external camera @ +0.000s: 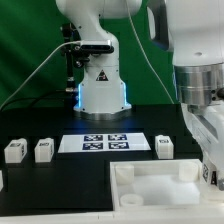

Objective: Assemble one leg

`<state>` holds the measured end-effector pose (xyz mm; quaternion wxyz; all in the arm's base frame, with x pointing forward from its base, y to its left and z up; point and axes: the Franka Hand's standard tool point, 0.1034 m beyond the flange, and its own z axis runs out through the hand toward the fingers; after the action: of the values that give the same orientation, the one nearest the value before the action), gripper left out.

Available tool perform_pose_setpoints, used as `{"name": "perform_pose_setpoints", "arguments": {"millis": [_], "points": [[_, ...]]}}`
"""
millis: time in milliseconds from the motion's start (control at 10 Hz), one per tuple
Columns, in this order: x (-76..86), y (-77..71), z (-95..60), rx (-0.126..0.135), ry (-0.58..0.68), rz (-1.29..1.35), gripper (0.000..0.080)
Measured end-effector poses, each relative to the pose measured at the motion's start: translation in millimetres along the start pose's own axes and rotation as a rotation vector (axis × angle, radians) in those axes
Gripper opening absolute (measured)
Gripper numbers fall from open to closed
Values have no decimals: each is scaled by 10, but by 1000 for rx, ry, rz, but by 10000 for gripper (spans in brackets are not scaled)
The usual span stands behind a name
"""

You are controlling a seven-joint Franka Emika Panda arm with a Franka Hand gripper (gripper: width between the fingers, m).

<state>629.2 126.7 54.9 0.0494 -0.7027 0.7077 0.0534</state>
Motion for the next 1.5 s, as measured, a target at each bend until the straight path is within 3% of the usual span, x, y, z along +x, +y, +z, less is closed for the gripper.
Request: {"name": "perform_pose_setpoints", "arguments": {"millis": [100,200,300,800,900,1200,1500], "points": [[-43,36,11,-14,-1,-52,334],[-104,48,11,-16,6,-205,517],[-168,31,5,-4,13,-384,621],[-135,29,20,-9,14,-973,649],[-59,12,9,-10,17,-1153,649],[-31,-20,-9,-31,55,-1543,649],[-38,-63,-90,-27,68,-1583,649]]}}
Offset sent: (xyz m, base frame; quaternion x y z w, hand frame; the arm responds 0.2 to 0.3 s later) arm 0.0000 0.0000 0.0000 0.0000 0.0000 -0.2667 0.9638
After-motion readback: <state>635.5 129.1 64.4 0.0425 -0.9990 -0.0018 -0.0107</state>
